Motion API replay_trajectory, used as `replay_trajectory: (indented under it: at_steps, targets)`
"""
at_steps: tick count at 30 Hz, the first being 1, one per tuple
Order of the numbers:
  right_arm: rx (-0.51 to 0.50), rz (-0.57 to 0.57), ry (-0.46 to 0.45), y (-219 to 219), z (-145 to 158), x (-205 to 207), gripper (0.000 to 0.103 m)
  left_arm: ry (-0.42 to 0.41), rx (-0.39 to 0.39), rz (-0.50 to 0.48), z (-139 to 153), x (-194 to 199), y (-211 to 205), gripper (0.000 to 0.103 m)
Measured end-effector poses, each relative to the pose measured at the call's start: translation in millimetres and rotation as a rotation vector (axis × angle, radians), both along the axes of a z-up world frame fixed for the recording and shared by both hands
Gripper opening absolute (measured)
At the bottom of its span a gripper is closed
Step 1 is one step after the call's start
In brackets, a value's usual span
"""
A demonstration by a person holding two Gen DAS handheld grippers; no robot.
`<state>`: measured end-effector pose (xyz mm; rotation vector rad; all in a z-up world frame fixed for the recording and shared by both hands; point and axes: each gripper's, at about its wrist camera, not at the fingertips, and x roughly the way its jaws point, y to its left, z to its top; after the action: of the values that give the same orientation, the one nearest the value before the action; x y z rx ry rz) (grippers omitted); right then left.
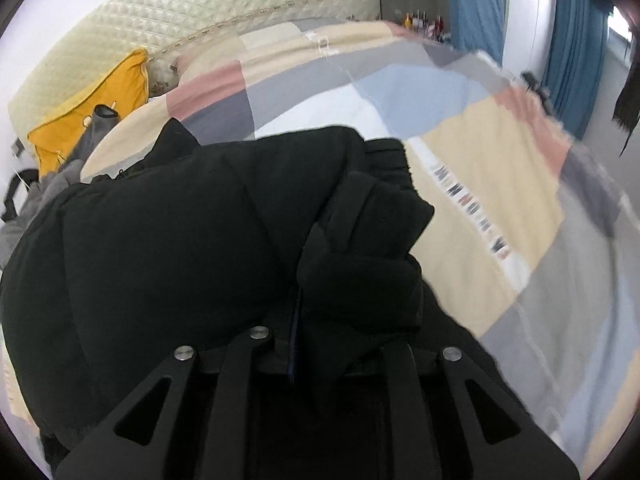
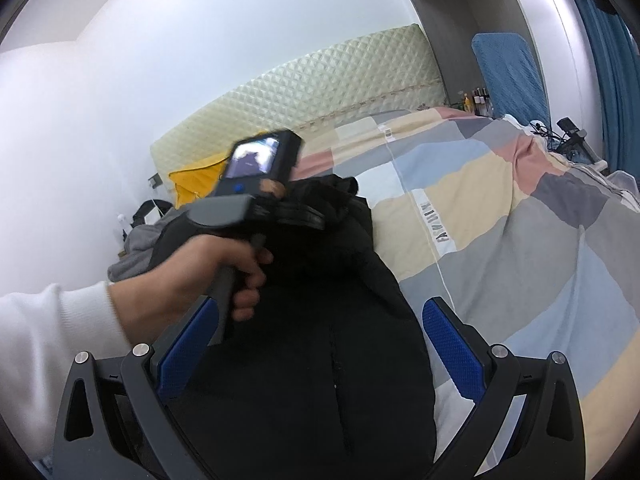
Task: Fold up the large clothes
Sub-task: 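Lift the held sleeve and lay it across the jacket body, then open the left tool and move both tools to the jacket's side edge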
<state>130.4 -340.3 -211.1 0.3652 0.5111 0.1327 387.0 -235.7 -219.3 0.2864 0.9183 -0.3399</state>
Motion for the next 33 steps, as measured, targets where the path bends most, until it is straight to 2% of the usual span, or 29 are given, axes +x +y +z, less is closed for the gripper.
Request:
replay_trajectory:
  at_steps: [1,3,4,5,7,13,17,20,23,28,31,33]
  targets:
    - [-0.003,-0.003,0.001,0.0,-0.5,0.4,0.103,-0.001,-0.017,-0.004,5.1,-1.2,2.9,0.022]
    - [-0.011,-0.009,0.004,0.6,-0.6,1.1,0.103,-0.010,-0.043,0.001,16.5,-7.3,11.2,0.043]
    - [-0.014,-0.010,0.006,1.0,-0.6,1.4,0.103,-0.010,-0.065,0.000,23.9,-11.4,16.6,0.071]
    - [-0.021,-0.012,0.007,2.0,-0.4,1.4,0.103,-0.002,-0.101,-0.015,31.6,-15.5,22.6,0.092]
    - [-0.036,-0.013,0.009,4.6,0.2,1.3,0.103,-0.018,-0.152,-0.030,48.2,-25.0,35.0,0.100]
    - [-0.084,0.007,0.005,15.5,3.4,-1.3,0.103,-0.042,-0.220,0.029,84.6,-44.4,98.0,0.101]
    - [-0.105,0.053,-0.009,25.6,7.8,-5.6,0.103,-0.114,-0.201,0.100,99.8,-52.7,153.6,0.101]
    - [-0.123,0.076,-0.017,33.3,10.6,-6.3,0.103,-0.171,-0.181,0.171,100.6,-58.1,199.1,0.102]
    - [-0.138,0.101,-0.028,41.9,14.4,-4.6,0.103,-0.199,-0.176,0.258,90.8,-64.5,243.0,0.102]
    - [-0.172,0.139,-0.036,58.4,22.6,2.7,0.103,-0.236,-0.056,0.368,48.1,-68.8,291.0,0.102]
    - [-0.196,0.161,-0.029,63.7,26.8,19.6,0.103,-0.206,-0.060,0.415,17.9,-68.0,316.6,0.102]
    - [-0.207,0.178,-0.024,63.6,28.0,34.6,0.103,-0.152,-0.069,0.447,-0.5,-63.1,331.5,0.102]
